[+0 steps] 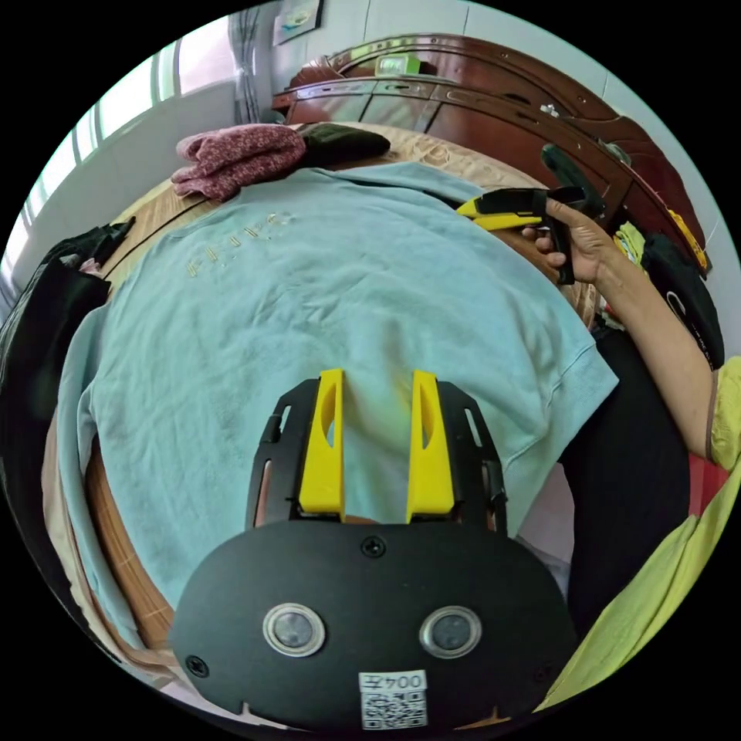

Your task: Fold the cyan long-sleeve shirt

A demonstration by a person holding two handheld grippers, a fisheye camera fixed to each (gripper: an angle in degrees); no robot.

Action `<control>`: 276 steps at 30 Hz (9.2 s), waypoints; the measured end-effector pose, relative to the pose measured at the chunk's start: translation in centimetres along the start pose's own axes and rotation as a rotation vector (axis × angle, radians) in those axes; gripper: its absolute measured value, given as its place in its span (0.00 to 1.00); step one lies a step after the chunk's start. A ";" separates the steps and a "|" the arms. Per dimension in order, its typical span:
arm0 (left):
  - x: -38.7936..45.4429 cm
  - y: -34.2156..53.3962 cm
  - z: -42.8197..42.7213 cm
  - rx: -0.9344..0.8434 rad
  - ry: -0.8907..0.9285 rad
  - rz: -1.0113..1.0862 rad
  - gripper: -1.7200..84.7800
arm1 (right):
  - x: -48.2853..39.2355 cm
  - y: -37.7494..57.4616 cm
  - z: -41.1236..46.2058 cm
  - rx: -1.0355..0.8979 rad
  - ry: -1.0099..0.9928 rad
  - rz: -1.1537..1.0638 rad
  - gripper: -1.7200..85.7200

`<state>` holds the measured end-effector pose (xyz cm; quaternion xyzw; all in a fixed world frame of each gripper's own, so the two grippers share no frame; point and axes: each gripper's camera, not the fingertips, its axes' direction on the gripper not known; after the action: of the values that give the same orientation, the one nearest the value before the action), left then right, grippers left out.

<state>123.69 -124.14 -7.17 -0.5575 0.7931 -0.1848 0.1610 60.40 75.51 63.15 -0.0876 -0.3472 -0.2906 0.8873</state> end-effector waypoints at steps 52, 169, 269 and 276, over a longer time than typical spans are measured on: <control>-18.1 6.4 -11.1 -0.062 -0.149 -0.200 0.18 | -23.7 2.3 17.0 -0.226 0.046 -0.689 0.13; -8.5 -16.8 -10.2 -0.054 -0.501 -0.098 0.19 | -19.1 -1.9 28.2 -0.320 -0.057 -0.611 0.01; -19.0 10.8 -7.0 -0.054 -0.125 -0.204 0.03 | -30.0 11.8 20.0 -0.324 0.171 -0.923 0.16; -14.5 14.7 -10.0 -0.150 -0.210 -0.139 0.02 | -28.1 12.9 16.0 -0.266 0.157 -0.868 0.17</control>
<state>111.66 -104.77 -4.57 -0.6379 0.7429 -0.0763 0.1881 42.24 104.56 56.89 -0.0248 -0.2431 -0.6831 0.6882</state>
